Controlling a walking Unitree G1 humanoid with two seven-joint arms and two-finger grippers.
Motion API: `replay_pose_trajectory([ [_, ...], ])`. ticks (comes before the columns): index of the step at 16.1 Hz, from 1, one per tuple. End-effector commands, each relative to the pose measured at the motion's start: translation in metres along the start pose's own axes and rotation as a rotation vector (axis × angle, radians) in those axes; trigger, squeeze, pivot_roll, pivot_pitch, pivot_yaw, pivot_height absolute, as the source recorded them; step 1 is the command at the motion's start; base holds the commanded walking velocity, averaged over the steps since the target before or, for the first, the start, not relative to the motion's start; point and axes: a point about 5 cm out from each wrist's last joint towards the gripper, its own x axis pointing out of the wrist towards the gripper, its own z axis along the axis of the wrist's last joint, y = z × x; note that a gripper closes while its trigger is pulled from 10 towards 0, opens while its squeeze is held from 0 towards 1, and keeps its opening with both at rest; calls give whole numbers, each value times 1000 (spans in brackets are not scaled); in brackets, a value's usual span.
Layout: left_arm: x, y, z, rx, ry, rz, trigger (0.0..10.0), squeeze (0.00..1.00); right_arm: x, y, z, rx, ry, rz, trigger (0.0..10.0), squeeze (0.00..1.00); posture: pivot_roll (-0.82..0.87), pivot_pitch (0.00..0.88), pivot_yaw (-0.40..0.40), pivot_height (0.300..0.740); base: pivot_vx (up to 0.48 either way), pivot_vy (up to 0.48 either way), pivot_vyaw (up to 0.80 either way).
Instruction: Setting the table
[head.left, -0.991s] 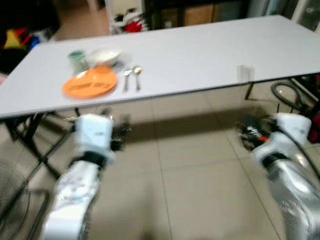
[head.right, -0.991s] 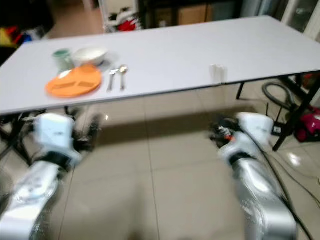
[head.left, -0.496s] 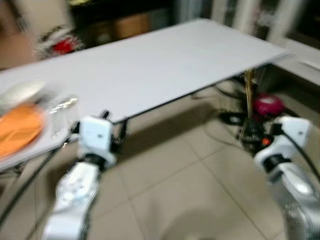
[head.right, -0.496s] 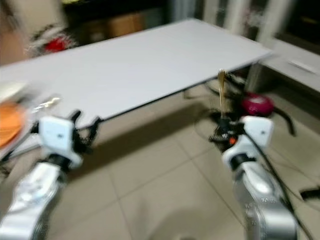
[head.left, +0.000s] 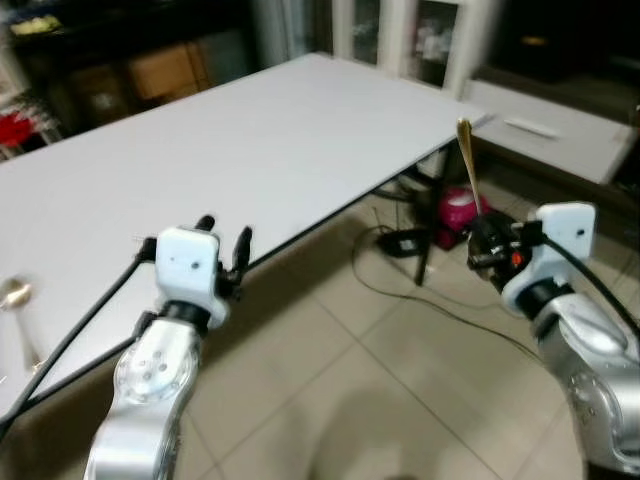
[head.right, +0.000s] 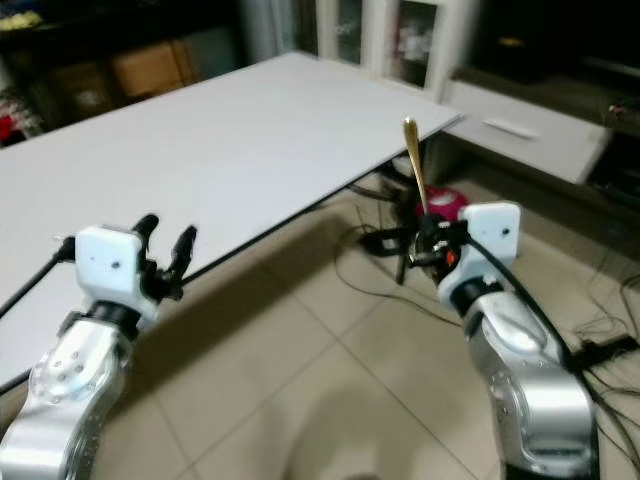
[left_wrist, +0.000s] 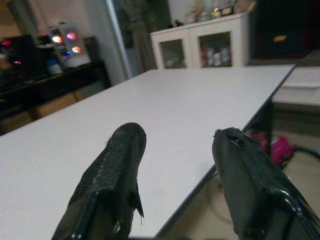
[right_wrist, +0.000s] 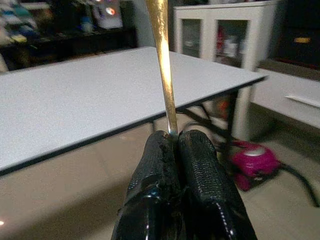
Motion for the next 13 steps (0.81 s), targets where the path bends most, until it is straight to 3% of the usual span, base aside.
replay_pose_trajectory([
  [1, -3, 11, 0, 27, 5, 45, 10000, 0, 6, 14, 4, -9, -14, 72, 10000, 0, -157, 0, 72, 740, 412, 0, 800],
  [6, -10, 15, -2, 30, 18, 76, 10000, 0, 17, 26, 2, -81, 22, 163, 10000, 0, -131, 0, 50, 740, 410, 0, 800],
  [13, -12, 11, -4, 30, 30, 63, 10000, 0, 24, 19, -13, -140, 142, 167, 10000, 0, -131, 0, 53, 740, 395, 0, 0],
])
